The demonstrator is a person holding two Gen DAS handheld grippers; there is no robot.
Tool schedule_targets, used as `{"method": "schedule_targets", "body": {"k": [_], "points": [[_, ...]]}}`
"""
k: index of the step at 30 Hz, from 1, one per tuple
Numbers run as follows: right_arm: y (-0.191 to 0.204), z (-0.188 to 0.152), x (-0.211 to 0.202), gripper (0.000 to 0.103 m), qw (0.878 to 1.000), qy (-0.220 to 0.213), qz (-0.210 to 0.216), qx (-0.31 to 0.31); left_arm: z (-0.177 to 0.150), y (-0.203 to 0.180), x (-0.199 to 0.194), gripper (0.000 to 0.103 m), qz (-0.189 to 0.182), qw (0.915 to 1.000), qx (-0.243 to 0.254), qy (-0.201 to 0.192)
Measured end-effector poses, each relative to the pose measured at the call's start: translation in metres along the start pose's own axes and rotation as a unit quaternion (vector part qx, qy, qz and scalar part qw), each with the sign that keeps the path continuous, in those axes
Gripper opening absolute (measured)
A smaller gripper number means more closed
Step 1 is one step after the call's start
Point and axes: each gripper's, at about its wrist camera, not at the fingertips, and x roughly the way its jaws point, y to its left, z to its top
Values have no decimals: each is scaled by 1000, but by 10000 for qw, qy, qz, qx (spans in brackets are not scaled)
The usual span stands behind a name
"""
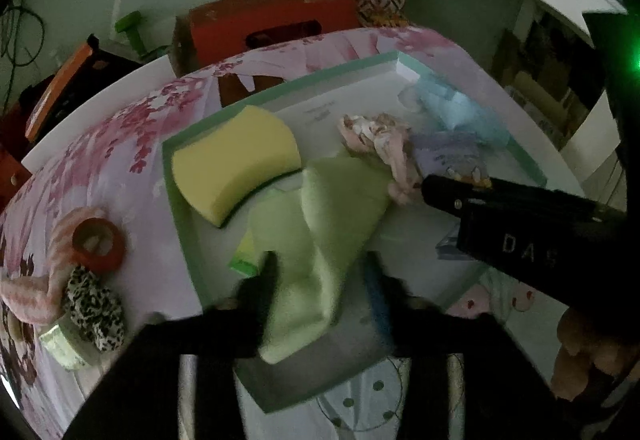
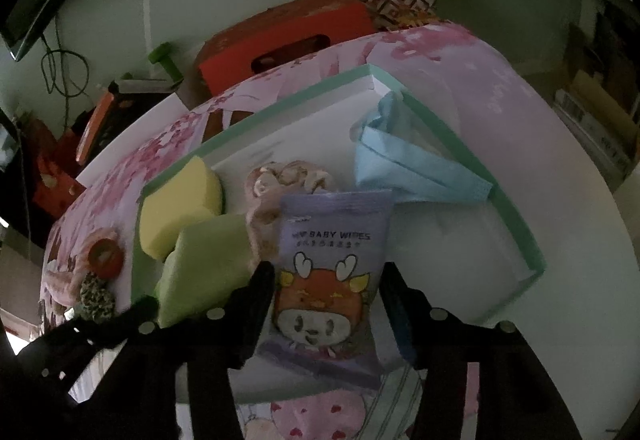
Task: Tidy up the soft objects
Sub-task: 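Lower both items into the tray and open both tools, then withdraw both tools from the tray toward the remaining pile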
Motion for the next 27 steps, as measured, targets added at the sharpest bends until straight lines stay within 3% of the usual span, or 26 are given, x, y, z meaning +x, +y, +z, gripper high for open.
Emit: {"method": "schedule_targets", "body": {"k": [6, 9, 11, 14, 19, 23, 27], "points": [[7, -4, -15, 70, 10000, -24, 55, -75, -4, 9, -16, 70, 171, 9997, -113, -107], [8, -7, -21, 86, 9999, -45, 57, -74, -7, 16, -22, 75, 233, 9994, -200, -154], [7, -10, -24, 90, 9999, -62, 68, -54, -10, 21, -25, 91, 274, 9991, -279, -170], [5, -13, -26, 103, 10000, -74, 12, -64, -13, 29, -29, 94, 324, 9985, -393, -188], [3, -19, -29, 103, 9999, -66, -50, -100, -18, 35, -32, 95, 349, 9980, -481, -196], [3, -22, -33, 103, 9999, -57, -52, -108, -22, 41, -33, 102, 361, 9978, -543, -111], [7, -24, -38, 103, 9998, -73, -68, -177, -27, 48, -43, 103, 331, 9967, -653, -345]]}}
